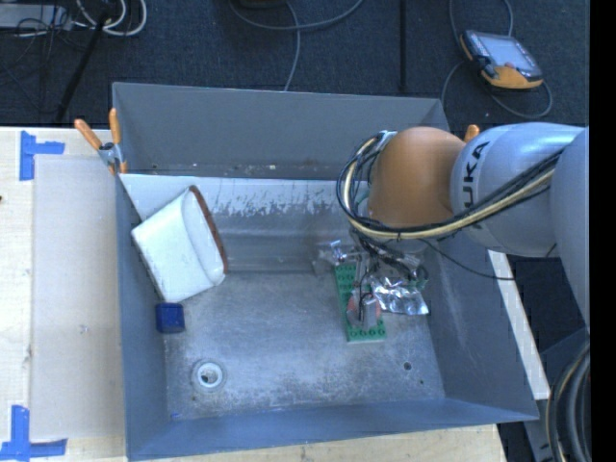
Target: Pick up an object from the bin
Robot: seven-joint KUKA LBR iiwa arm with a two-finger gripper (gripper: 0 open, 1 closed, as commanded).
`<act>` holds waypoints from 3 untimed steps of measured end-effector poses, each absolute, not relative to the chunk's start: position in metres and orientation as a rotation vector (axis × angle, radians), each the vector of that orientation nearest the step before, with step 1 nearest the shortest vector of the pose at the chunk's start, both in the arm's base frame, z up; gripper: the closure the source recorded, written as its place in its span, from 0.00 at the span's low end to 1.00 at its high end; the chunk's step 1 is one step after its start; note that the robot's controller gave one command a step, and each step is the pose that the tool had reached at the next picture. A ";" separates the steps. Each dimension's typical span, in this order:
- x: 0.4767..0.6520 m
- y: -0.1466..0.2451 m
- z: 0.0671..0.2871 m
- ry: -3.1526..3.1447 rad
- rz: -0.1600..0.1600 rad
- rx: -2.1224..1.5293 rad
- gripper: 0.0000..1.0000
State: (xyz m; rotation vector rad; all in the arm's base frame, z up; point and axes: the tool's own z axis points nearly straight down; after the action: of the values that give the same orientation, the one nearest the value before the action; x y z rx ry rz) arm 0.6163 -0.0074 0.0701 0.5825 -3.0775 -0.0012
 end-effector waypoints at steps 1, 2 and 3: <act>0.568 -0.077 0.137 -3.038 0.006 0.807 0.00; 0.583 -0.058 0.090 -3.054 -0.005 0.723 0.00; 0.584 -0.060 0.093 -3.056 -0.001 0.718 1.00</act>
Offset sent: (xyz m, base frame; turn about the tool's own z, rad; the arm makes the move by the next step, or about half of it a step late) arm -0.0495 -0.0667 0.0647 -0.1506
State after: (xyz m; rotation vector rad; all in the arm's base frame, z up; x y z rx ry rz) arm 0.5837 -0.0598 0.0930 0.7182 -3.0558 -0.0011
